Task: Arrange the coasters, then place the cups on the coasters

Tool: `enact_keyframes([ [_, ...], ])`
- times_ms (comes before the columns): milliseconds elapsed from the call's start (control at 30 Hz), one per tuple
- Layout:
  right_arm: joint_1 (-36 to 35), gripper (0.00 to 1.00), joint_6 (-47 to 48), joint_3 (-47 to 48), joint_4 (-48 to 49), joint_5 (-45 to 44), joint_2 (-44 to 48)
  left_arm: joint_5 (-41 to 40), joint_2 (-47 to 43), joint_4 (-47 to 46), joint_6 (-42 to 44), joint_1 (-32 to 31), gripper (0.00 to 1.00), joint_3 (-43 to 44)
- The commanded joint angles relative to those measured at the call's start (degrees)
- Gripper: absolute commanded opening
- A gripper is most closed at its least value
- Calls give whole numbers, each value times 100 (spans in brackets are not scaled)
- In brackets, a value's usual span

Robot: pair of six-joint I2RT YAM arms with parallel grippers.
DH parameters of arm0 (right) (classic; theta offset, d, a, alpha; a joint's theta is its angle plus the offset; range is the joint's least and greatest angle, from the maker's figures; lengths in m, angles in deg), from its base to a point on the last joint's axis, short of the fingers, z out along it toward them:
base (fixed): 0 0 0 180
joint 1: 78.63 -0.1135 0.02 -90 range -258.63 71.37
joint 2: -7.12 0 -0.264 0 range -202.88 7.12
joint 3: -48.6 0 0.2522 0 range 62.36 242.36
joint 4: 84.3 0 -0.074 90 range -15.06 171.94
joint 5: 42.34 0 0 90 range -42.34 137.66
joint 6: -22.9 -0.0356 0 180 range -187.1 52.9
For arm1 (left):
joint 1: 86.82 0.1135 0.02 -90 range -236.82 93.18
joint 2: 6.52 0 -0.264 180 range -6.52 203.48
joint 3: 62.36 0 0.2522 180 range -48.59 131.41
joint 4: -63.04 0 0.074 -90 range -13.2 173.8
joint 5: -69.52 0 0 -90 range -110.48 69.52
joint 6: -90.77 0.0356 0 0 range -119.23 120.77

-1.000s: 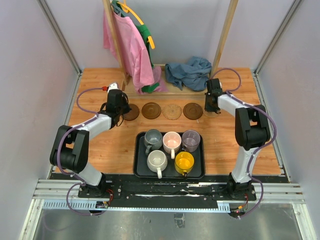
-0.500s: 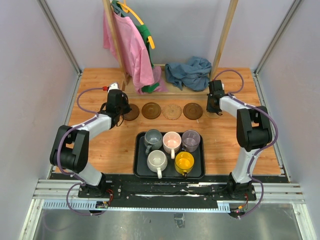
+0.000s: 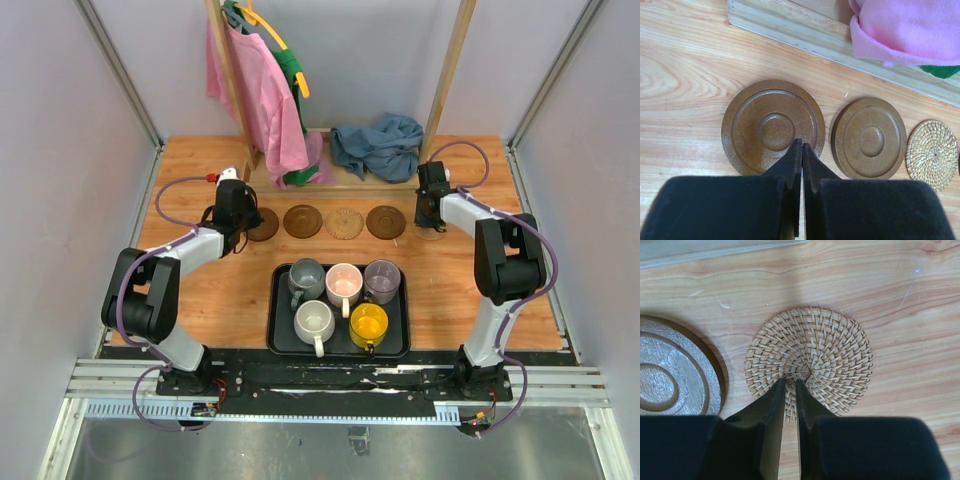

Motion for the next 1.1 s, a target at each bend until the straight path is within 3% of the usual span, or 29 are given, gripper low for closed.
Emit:
enact_keyframes([
  [0, 161, 16, 7, -92, -239, -253, 219, 12, 57, -94, 80, 12, 1, 68],
  [500, 163, 16, 118, 339, -390, -174, 559, 44, 88, -138, 74, 11, 1, 51],
  [733, 140, 16, 97, 501, -418, 322, 675, 26, 81, -168, 72, 11, 1, 4],
  [1067, -386, 16, 354, 652, -273, 713, 281, 59, 223, -238, 2, 11, 1, -89],
])
